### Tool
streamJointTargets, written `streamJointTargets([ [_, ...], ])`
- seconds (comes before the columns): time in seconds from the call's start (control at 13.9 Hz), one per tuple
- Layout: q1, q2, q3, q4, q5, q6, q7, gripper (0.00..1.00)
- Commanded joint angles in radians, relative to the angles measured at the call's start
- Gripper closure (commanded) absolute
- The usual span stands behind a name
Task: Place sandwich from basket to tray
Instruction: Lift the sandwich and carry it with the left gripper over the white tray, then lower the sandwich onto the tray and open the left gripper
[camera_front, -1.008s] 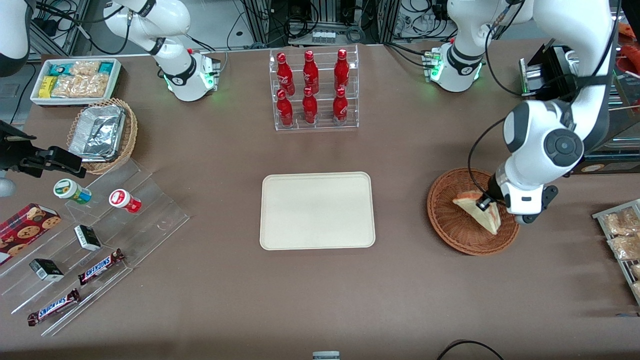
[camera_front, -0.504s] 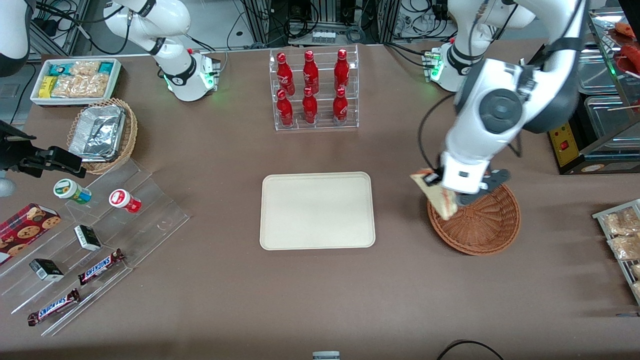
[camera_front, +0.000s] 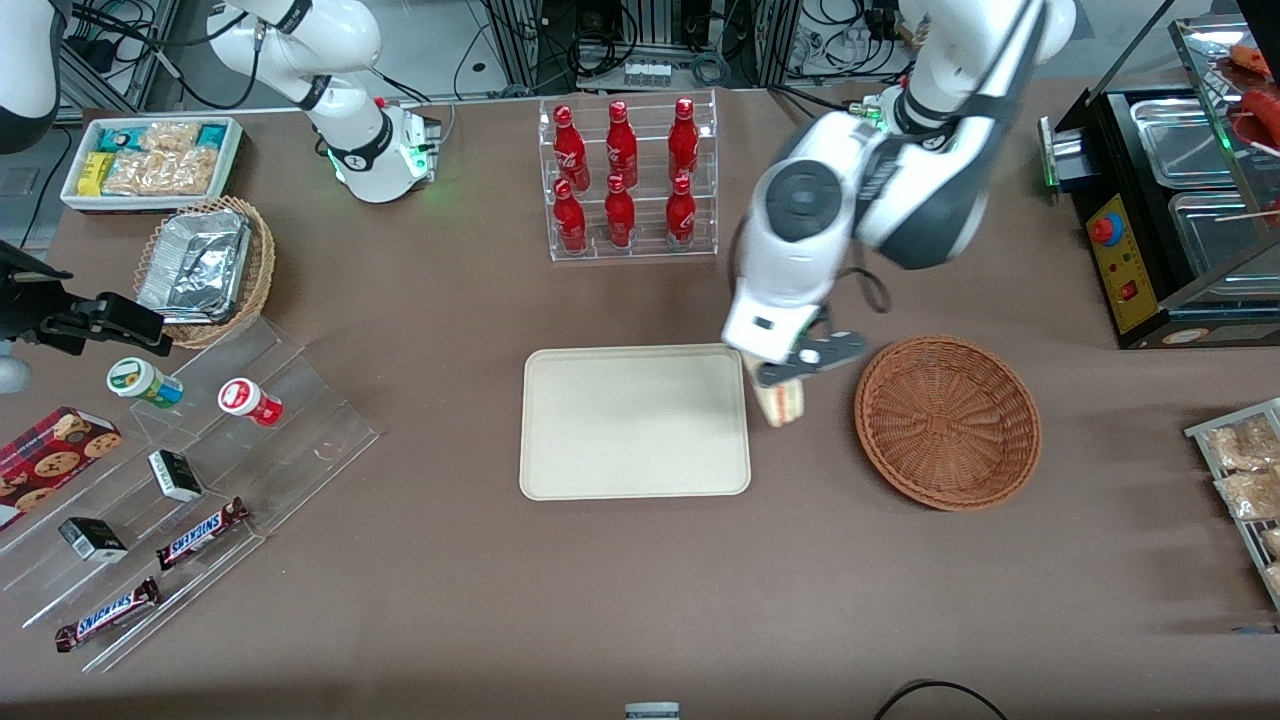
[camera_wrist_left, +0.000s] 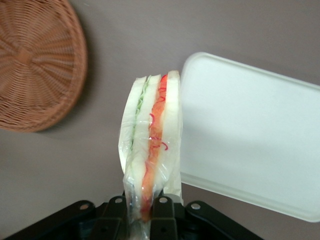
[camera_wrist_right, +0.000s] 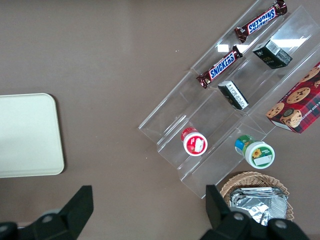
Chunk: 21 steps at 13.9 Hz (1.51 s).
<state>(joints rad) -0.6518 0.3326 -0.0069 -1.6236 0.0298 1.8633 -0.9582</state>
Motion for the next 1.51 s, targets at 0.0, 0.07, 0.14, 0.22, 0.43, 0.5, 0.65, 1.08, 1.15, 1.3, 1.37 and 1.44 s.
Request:
streamJointTargets([
  [0.0,-0.080,0.136,0.015,0.152,0.022,-0.019,-0.054,1.00],
  [0.07,-0.097,0.172,0.015,0.180,0.019,-0.012,-0.056,1.00],
  [0.14,-0.114,0.202,0.015,0.201,0.019,0.003,-0.056,1.00],
  [0.22,-0.141,0.232,0.016,0.212,0.024,0.042,-0.056,1.00],
  [0.43,-0.195,0.301,0.016,0.215,0.074,0.126,-0.054,1.00],
  [0.5,-0.210,0.315,0.016,0.215,0.078,0.140,-0.044,1.00],
  [0.65,-0.236,0.354,0.016,0.217,0.082,0.160,-0.040,1.00],
  [1.08,-0.253,0.509,0.016,0.344,0.151,0.197,-0.047,1.00],
  [1.15,-0.252,0.516,0.016,0.352,0.151,0.198,-0.045,1.00],
  [1.3,-0.252,0.523,0.018,0.352,0.151,0.235,-0.044,1.00],
  [1.37,-0.252,0.526,0.018,0.352,0.153,0.238,-0.044,1.00],
  [1.44,-0.252,0.529,0.019,0.353,0.153,0.240,-0.044,1.00],
])
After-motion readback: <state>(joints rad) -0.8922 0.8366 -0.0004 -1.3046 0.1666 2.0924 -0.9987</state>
